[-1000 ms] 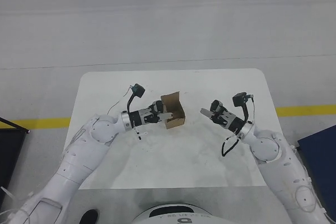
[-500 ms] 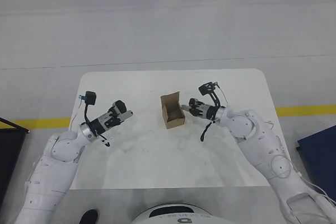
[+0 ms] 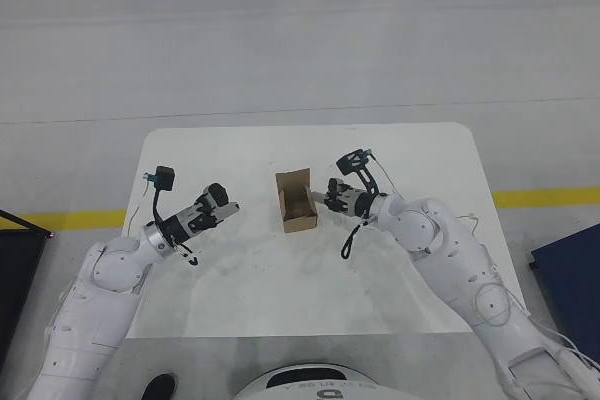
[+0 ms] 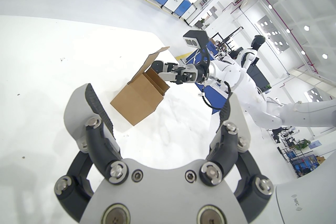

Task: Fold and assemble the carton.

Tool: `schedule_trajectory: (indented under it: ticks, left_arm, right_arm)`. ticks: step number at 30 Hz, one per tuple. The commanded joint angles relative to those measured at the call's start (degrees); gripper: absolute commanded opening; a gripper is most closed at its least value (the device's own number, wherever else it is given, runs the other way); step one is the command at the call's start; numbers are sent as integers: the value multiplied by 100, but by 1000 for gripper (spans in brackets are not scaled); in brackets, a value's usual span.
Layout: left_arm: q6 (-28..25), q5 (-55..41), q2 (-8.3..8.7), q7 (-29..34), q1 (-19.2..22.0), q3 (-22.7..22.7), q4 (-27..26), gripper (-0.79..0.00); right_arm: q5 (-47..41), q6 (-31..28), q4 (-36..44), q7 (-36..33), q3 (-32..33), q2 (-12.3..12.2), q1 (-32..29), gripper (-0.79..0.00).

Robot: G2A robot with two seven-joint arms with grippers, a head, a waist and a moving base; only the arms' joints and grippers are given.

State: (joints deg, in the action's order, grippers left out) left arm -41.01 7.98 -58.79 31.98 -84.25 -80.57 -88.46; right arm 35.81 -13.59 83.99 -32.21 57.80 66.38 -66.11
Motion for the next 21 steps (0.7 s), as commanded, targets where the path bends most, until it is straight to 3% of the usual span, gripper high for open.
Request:
schedule_trajectory:
  ticks: [1, 9, 13, 16, 21]
  left_arm:
    - [0, 0, 0, 0, 0, 0, 0, 0]
    - [0, 0, 0, 0, 0, 0, 0, 0]
    - [0, 0, 0, 0, 0, 0, 0, 0]
    - [0, 0, 0, 0, 0, 0, 0, 0]
    - [0, 0, 0, 0, 0, 0, 0, 0]
  right_arm:
    - [68, 68, 106, -31, -25, 2, -28, -252]
    - [383, 561, 63, -621, -545, 128, 254, -283]
    - [569, 890, 25, -680, -792, 218, 431, -431]
    - [717, 1175, 131, -732, -886, 255, 449, -785]
    - [1302, 1943, 537, -898, -913, 252, 334, -785]
